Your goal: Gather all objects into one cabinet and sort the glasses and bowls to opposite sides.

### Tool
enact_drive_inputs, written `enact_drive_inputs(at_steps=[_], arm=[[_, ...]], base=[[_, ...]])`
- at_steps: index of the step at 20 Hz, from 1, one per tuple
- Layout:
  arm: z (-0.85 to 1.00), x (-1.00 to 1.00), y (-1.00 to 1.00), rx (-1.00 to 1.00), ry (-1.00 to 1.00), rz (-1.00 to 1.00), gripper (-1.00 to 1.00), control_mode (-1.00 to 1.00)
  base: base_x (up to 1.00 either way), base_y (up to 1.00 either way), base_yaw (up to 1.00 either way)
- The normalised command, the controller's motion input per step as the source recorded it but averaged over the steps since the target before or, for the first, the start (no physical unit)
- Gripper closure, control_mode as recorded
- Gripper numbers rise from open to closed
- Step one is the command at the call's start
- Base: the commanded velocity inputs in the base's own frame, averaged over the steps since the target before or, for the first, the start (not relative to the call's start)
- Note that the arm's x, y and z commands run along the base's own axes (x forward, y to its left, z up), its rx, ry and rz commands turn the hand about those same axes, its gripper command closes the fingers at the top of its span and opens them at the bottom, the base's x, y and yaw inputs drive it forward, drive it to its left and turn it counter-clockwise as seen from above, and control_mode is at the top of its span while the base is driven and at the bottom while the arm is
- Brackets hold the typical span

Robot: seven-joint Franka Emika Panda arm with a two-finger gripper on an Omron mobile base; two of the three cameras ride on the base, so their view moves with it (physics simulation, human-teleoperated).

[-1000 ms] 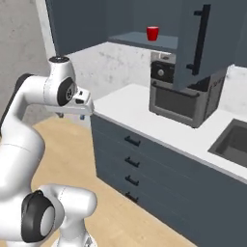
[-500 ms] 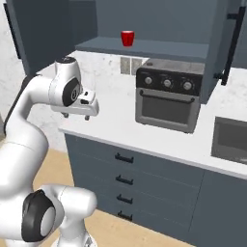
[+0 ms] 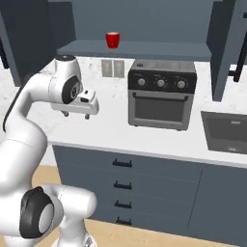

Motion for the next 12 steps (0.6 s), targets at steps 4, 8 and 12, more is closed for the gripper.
enact_drive_inputs(at_steps=[4, 8, 12], arm=[[0.0, 0.0, 0.0, 0.0, 0.0, 0.0, -1.0, 1.0], [0.0, 0.0, 0.0, 0.0, 0.0, 0.0, -1.0, 1.0], [0.0, 0.0, 0.0, 0.0, 0.0, 0.0, -1.0, 1.0]], base=[[0.69, 0.06, -0.16], [0.73, 0.0, 0.0], [0.49, 0.0, 0.0]])
